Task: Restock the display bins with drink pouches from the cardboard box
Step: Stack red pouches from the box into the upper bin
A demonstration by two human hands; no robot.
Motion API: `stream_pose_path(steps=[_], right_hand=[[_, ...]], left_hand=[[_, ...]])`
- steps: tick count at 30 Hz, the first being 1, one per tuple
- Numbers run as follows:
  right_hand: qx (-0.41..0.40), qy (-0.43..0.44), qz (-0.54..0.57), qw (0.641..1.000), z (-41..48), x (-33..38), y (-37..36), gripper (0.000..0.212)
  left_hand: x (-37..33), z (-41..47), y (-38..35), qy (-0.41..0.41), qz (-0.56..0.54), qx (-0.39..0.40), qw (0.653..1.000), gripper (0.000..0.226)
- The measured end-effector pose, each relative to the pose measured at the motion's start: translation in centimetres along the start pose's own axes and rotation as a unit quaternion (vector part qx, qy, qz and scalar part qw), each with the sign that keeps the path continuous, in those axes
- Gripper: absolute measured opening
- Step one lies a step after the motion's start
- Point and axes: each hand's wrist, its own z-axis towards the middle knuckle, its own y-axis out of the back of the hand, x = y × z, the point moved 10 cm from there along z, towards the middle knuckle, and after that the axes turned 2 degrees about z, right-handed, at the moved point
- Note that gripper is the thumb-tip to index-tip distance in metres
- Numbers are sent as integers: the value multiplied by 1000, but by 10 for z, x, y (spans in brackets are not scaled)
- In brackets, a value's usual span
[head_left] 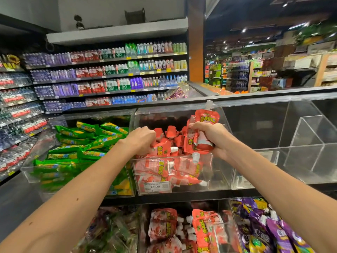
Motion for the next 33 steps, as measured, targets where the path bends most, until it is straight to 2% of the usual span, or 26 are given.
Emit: stream_pose_path(steps=[3, 8, 10, 12, 15, 18, 20, 22, 23, 25, 27, 29, 31, 33], right_hand=[[1, -8, -17, 1000, 3, -4, 1, 29], [19, -1, -36, 999, 3, -1, 0, 19], [20, 1, -33, 999, 3, 2, 0, 21], [23, -1, -28, 999, 3, 4, -2, 22], [45, 14, -31, 998, 4, 11, -11, 11], [110, 41, -90, 989, 1, 23, -24, 19], [151, 67, -191, 968, -5, 34, -32, 17], [167, 96, -284, 939, -9, 44, -36, 10], [175, 103, -316, 927, -9, 46, -38, 14], [182, 94, -342, 917, -6, 44, -38, 27], [152, 97, -343, 922, 1, 47, -30, 26], [85, 122, -329, 933, 10, 58, -15, 17], [24, 143, -313, 939, 19, 68, 3, 14], [-2, 140, -298, 944, 23, 69, 15, 15]], left_hand=[[2, 3, 0, 5, -41, 35, 999, 43], [4, 4, -9, 3, -59, 65, 996, 30], [6, 4, -2, 9, -107, 42, 993, 29], [5, 4, 16, 15, -195, -16, 980, 27], [-7, 1, 42, -2, -375, -75, 924, 34], [-27, -2, 52, -42, -546, -34, 836, 81], [-40, -6, 60, -85, -575, -14, 814, 89], [-49, -10, 68, -121, -569, -19, 813, 68], [-51, -12, 71, -128, -567, -27, 813, 57], [-49, -12, 72, -122, -546, -41, 828, 50], [-41, -8, 70, -94, -472, -66, 874, 50], [-31, -6, 65, -56, -390, -97, 914, 45], [-23, -4, 55, -18, -362, -113, 925, 42], [-13, -1, 45, 30, -349, -131, 927, 42]])
